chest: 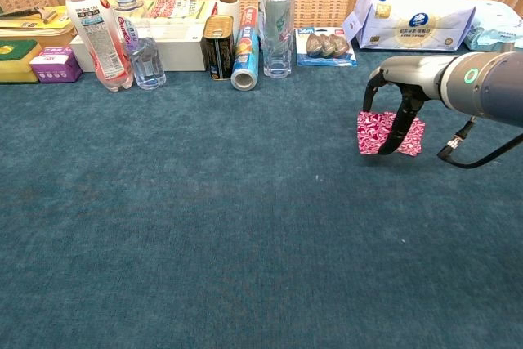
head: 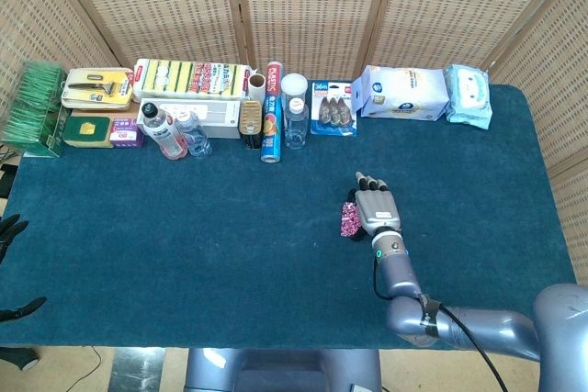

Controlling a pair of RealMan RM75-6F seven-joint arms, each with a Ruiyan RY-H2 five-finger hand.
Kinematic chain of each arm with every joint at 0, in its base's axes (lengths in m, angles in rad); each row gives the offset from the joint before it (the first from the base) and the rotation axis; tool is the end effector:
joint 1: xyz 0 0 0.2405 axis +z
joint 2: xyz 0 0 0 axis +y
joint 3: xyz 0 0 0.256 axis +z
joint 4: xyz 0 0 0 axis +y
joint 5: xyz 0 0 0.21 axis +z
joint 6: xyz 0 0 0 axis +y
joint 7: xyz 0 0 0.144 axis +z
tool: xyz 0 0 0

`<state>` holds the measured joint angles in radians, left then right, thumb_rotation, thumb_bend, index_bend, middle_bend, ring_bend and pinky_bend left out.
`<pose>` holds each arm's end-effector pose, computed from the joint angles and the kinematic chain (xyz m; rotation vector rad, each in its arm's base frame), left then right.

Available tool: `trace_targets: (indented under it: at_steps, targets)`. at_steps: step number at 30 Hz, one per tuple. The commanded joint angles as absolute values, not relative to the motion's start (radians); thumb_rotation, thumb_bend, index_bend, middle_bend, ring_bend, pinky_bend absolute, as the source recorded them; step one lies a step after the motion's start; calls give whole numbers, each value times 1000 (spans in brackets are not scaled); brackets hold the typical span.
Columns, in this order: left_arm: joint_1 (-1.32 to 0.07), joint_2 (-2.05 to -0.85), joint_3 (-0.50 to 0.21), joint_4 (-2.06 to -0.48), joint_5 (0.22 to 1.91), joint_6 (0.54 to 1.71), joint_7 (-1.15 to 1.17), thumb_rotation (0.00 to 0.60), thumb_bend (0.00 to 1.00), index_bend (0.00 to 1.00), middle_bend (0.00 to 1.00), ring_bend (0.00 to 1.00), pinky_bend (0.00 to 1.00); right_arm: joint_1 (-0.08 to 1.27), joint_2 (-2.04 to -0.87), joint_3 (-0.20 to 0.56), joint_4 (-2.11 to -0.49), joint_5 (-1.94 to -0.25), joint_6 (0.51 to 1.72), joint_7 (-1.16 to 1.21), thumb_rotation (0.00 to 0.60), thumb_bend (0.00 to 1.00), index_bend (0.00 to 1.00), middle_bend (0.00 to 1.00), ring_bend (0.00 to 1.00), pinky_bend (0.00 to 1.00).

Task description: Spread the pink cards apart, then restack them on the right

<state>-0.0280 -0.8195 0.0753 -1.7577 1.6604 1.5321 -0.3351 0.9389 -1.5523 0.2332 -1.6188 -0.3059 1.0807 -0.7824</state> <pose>-0.2948 0.1355 0.2188 -1.4389 -1.1073 -1.0059 -0.1348 -0.3580 -0.0195 1.6602 -1.1945 0.5324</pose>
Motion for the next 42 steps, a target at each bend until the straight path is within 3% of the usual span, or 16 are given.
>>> trace_targets:
  at_steps: [1, 25, 42]
  targets:
    - [-28, -821, 75, -1760, 1657, 1530, -329, 600, 61, 0, 0, 0, 14, 937, -1535, 230, -1580, -293, 1044, -772, 600, 187, 312, 1, 4, 15]
    - [-33, -829, 68, -1783, 1632, 1508, -285, 600, 62, 0, 0, 0, 14, 954, -1542, 208, -1428, -220, 936, -744, 600, 189, 304, 1, 5, 42]
    - [-33, -830, 68, -1787, 1635, 1505, -277, 600, 61, 0, 0, 0, 13, 968, -1536, 206, -1430, -216, 937, -735, 600, 188, 277, 1, 5, 43]
